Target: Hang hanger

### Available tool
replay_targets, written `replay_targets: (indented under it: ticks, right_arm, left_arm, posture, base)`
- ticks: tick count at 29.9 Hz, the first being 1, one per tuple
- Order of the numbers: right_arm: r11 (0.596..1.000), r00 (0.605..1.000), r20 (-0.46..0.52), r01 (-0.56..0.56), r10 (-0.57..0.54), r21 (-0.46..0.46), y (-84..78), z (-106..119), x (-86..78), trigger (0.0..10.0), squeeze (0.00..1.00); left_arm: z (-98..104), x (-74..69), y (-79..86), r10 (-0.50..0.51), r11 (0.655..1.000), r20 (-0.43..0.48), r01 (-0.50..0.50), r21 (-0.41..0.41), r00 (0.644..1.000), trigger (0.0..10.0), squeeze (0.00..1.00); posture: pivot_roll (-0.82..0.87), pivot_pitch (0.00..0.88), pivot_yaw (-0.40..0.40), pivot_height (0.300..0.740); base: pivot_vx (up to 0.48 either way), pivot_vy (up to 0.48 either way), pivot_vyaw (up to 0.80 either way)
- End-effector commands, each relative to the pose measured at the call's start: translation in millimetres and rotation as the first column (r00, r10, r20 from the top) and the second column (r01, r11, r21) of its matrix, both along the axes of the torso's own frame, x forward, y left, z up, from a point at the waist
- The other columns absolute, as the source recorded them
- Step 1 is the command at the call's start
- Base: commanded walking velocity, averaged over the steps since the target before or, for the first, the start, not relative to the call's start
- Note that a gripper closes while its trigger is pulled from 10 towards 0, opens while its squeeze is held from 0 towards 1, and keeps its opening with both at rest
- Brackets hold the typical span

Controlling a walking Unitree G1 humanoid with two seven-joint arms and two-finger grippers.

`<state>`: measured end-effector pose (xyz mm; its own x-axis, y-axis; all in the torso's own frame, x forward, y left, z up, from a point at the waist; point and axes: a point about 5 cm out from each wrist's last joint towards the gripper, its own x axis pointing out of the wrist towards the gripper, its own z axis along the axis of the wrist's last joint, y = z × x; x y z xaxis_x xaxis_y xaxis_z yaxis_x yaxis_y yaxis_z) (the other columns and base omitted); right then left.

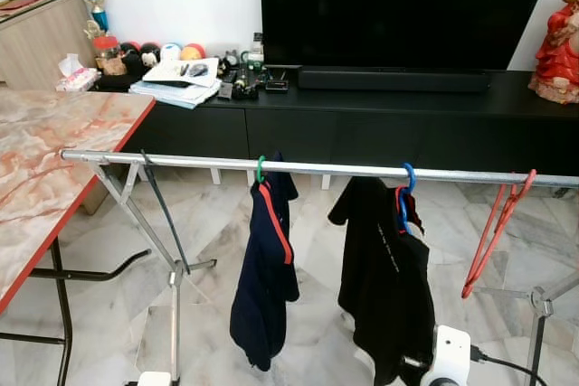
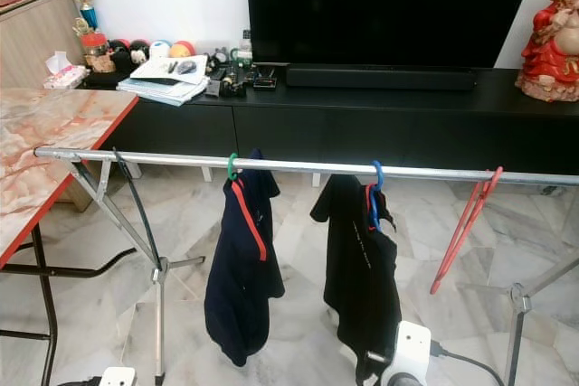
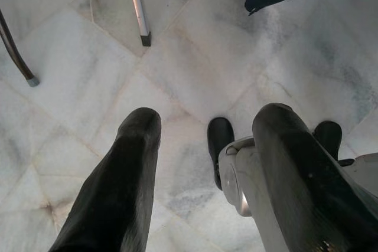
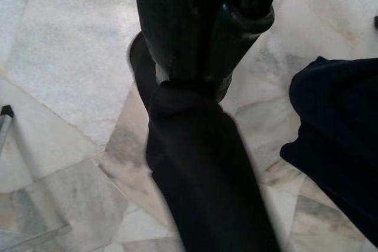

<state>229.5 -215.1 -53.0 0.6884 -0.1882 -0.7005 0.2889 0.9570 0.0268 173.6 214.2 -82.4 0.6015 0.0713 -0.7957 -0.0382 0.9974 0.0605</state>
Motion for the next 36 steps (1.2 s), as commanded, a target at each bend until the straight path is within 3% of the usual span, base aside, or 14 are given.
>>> replay_targets:
  ticks: [1, 2, 9, 10, 11, 12, 13, 14, 22, 23, 24, 28, 30, 36]
  right_arm:
    - [1.0, 1.0, 0.023, 0.003, -0.003, 0.012, 1.6, 2.2, 3.3, 10.0, 0.5]
    - [1.0, 1.0, 0.031, 0.0, 0.0, 0.015, 2.5, 2.6, 3.8, 10.0, 1.0]
    - [1.0, 0.997, 0.067, -0.025, 0.025, 0.003, 5.3, 2.5, 2.0, 10.0, 1.0]
    - [1.0, 0.997, 0.075, -0.03, 0.029, 0.003, 6.3, 2.7, 2.1, 10.0, 0.68]
    - [0.999, 0.996, 0.08, -0.033, 0.032, 0.003, 6.9, 2.8, 2.1, 10.0, 0.68]
    - [0.999, 0.996, 0.087, -0.035, 0.034, 0.002, 7.6, 2.9, 2.0, 10.0, 0.53]
    - [0.999, 0.995, 0.092, -0.034, 0.033, 0.005, 8.9, 2.8, 1.7, 10.0, 0.08]
    - [0.999, 0.995, 0.094, -0.034, 0.033, 0.006, 9.8, 2.9, 1.9, 10.0, 0.02]
    - [0.998, 0.98, 0.191, -0.055, 0.054, -0.005, 18.0, 15.6, 16.6, 10.0, 0.0]
    - [0.999, 0.944, 0.326, -0.045, 0.046, -0.012, 17.5, 31.1, 26.1, 10.0, 0.0]
    - [0.999, 0.944, 0.326, -0.045, 0.046, -0.012, 17.5, 31.1, 26.1, 10.0, 0.0]
    - [0.994, 0.829, 0.549, -0.093, 0.108, -0.055, 22.3, 63.8, 32.2, 10.0, 0.0]
    - [0.99, 0.793, 0.592, -0.119, 0.142, -0.078, 24.4, 73.5, 29.1, 10.0, 0.0]
    - [0.99, 0.771, 0.621, -0.117, 0.143, -0.082, 24.9, 82.0, 21.1, 10.0, 0.0]
  left_arm:
    - [-1.5, -2.4, 0.0, -0.009, 1.0, -0.021, 0.009, 0.007, 1.0, 10.0, 0.0]
    - [-1.5, -2.3, -0.3, -0.01, 1.0, -0.021, 0.01, 0.006, 1.0, 10.0, 0.0]
    - [-2.0, -3.1, -0.7, -0.008, 1.0, -0.025, 0.008, 0.005, 1.0, 10.0, 0.0]
    - [-2.0, -3.1, -0.8, -0.009, 1.0, -0.025, 0.009, 0.005, 1.0, 10.0, 0.0]
    - [-2.1, -3.2, -0.8, -0.01, 1.0, -0.025, 0.01, 0.005, 1.0, 10.0, 0.0]
    - [-2.2, -3.4, -0.9, -0.011, 1.0, -0.026, 0.011, 0.005, 1.0, 10.0, 0.0]
    - [-2.3, -3.6, -1.1, -0.011, 1.0, -0.026, 0.011, 0.003, 1.0, 10.0, 0.0]
    - [-2.4, -3.8, -1.3, -0.011, 1.0, -0.026, 0.011, 0.003, 1.0, 10.0, 0.0]
    - [-3.0, -4.2, -3.9, -0.02, 1.0, -0.027, 0.02, 0.0, 0.999, 10.0, 0.0]
    - [-3.4, -5.1, -3.8, -0.017, 1.0, -0.028, 0.017, 0.001, 0.999, 10.0, 0.0]
    - [-3.4, -5.1, -3.8, -0.017, 1.0, -0.028, 0.017, 0.001, 0.999, 10.0, 0.0]
    - [-4.0, -7.1, -3.0, -0.009, 1.0, -0.028, 0.009, 0.005, 1.0, 10.0, 0.0]
    - [-4.3, -8.0, -2.5, -0.008, 1.0, -0.028, 0.009, 0.008, 1.0, 10.0, 0.0]
    - [-3.5, -10.0, 4.4, 0.023, 0.999, -0.017, -0.023, 0.023, 1.0, 10.0, 0.0]
  posture:
    - [0.03, 0.012, 0.001, 0.74]
    - [0.03, 0.012, 0.0, 0.74]
    - [0.02, 0.013, -0.004, 0.74]
    - [0.02, 0.013, -0.004, 0.74]
    - [0.02, 0.013, -0.004, 0.74]
    - [0.01, 0.015, -0.007, 0.74]
    - [0.01, 0.014, -0.009, 0.74]
    - [0.01, 0.014, -0.012, 0.74]
    - [0.01, 0.007, -0.027, 0.74]
    - [0.0, 0.008, -0.029, 0.74]
    - [0.0, 0.008, -0.029, 0.74]
    - [-0.01, 0.008, -0.031, 0.74]
    - [-0.01, 0.008, -0.031, 0.74]
    - [-0.01, 0.002, -0.021, 0.74]
  base:
    - [0.0, 0.0, 0.0]
    - [0.0, 0.0, 0.0]
    - [0.0, 0.0, 0.0]
    - [0.0, 0.0, 0.0]
    - [0.0, 0.0, 0.0]
    - [0.0, 0.0, 0.0]
    - [0.0, 0.0, 0.0]
    - [0.0, 0.0, 0.0]
    - [0.0, 0.0, 0.0]
    - [0.0, 0.0, 0.0]
    - [0.0, 0.0, 0.0]
    - [0.0, 0.0, 0.0]
    - [0.0, 0.0, 0.0]
    - [0.0, 0.0, 0.0]
